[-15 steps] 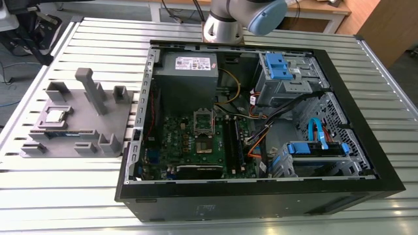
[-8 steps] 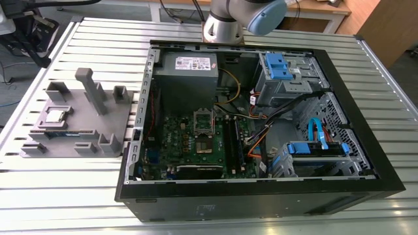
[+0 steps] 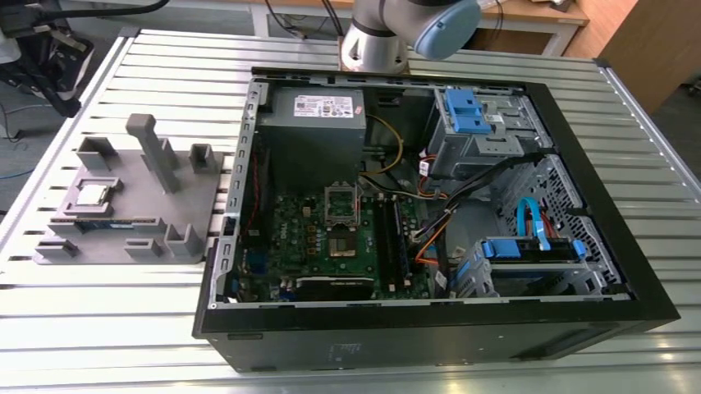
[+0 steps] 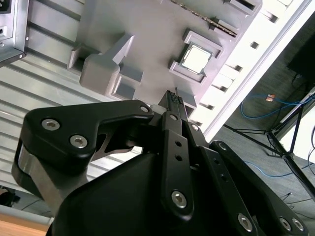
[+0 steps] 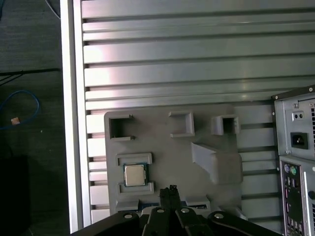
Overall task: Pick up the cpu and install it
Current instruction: 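Reach for the cpu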
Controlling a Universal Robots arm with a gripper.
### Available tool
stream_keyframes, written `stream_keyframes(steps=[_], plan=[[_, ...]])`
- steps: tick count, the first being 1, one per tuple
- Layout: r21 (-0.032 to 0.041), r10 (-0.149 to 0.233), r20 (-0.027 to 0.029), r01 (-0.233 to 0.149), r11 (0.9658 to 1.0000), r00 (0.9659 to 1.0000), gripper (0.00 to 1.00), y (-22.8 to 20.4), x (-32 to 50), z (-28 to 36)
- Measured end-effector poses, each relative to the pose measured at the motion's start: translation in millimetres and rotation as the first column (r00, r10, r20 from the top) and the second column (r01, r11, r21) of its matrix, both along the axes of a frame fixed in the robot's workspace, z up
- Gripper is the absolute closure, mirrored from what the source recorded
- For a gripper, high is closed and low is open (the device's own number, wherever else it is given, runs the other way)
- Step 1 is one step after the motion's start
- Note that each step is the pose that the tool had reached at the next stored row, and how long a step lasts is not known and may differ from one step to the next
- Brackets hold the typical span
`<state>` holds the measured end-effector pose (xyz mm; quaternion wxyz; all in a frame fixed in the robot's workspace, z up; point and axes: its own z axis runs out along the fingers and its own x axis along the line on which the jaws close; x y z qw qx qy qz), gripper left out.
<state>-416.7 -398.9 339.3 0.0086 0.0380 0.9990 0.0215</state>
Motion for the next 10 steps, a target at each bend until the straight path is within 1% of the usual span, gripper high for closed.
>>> stream_keyframes(steps=[10], plan=[[0.0001,0.000,0.0002,0.000,1.0000,1.0000,0.89,0.0,-11.6,-9.3]])
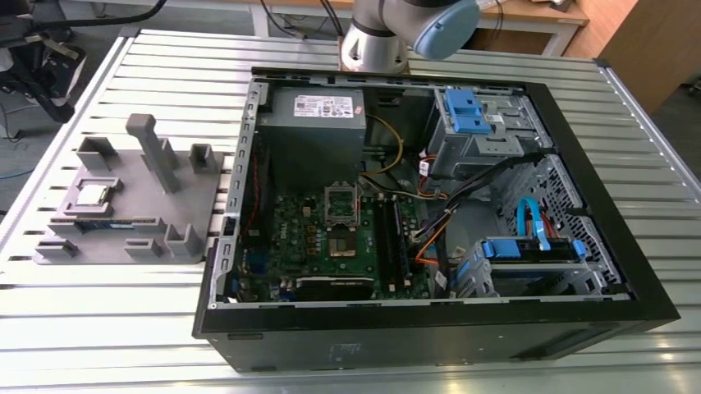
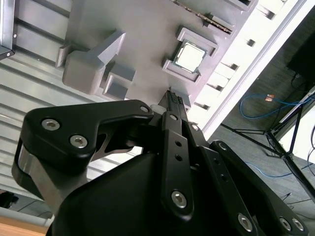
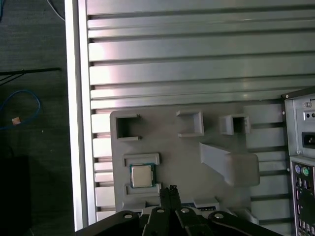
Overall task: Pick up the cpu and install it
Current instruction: 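Reach for the cpu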
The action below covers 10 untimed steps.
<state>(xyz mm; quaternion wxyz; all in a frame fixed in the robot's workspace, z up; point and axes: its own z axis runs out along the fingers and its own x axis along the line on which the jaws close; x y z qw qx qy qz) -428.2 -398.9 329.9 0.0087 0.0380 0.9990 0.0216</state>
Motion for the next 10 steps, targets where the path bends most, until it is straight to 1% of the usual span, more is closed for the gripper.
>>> stream_keyframes(steps=[5,10], plan=[[0.0000,0.000,-0.0001,0.000,1.0000,1.0000,0.89,0.0,-4.0,-6.2],[0.0000,0.000,-0.0001,0.000,1.0000,1.0000,0.89,-0.2,-6.3,-14.5]])
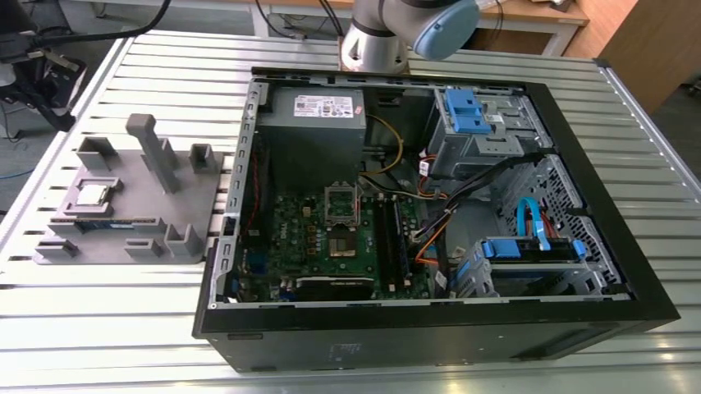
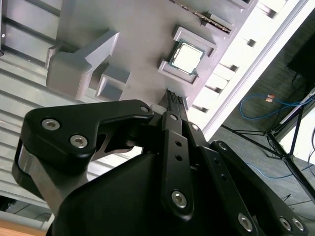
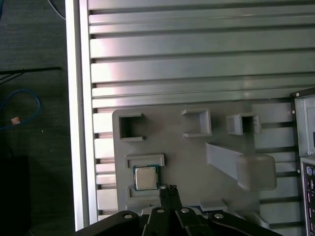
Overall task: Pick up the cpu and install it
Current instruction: 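Reach for the cpu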
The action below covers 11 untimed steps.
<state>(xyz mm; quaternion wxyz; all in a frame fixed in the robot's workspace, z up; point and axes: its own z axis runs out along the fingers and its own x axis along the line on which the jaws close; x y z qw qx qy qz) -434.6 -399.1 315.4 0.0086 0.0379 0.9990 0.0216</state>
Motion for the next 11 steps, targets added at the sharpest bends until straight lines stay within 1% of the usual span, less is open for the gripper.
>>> stream_keyframes(steps=[4,11], plan=[[0.0000,0.000,0.0000,0.000,1.0000,1.0000,0.89,0.0,-2.3,-5.7],[-0.0001,0.000,-0.0001,0.000,1.0000,1.0000,0.89,0.0,-6.1,-13.0]])
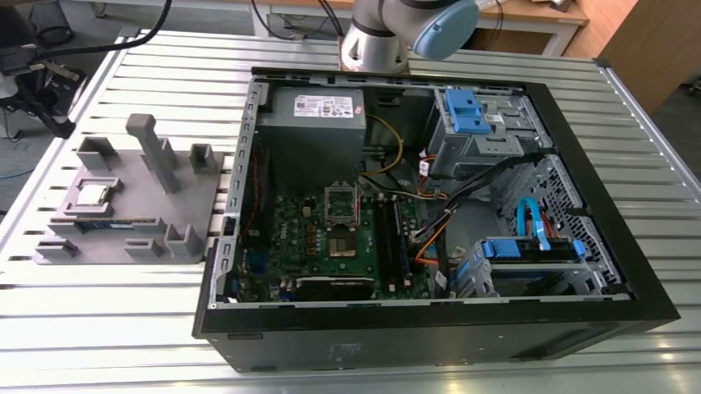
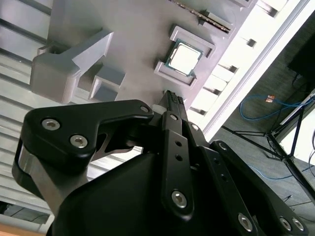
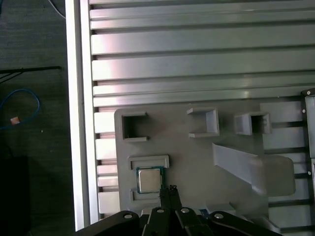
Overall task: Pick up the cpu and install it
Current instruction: 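Reach for the cpu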
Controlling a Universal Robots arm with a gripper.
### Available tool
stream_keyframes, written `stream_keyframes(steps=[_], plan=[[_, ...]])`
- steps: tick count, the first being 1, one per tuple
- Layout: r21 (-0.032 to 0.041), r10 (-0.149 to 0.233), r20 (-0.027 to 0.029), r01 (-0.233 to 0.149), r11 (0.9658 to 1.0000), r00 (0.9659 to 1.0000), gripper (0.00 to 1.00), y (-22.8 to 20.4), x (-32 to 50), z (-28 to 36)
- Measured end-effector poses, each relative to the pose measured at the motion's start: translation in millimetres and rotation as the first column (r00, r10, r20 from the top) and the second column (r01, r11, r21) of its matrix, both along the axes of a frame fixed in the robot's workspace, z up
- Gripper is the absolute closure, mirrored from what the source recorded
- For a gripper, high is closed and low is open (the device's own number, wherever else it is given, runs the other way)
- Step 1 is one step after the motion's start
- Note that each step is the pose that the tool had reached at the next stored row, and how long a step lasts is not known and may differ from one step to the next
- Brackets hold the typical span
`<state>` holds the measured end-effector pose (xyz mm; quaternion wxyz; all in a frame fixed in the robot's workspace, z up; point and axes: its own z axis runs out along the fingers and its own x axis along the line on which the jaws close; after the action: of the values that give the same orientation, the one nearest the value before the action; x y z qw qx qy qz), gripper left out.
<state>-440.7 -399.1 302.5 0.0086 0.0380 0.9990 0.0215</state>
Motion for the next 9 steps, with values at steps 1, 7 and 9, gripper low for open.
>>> stream_keyframes(steps=[1,7,9], plan=[[0.0001,0.000,0.0001,0.000,1.0000,1.0000,0.89,0.0,-0.5,-1.1],[0.0000,0.000,0.0000,0.000,1.0000,1.0000,0.89,0.0,-3.7,-6.8],[0.0001,0.000,0.0001,0.000,1.0000,1.0000,0.89,0.0,-4.6,-8.3]])
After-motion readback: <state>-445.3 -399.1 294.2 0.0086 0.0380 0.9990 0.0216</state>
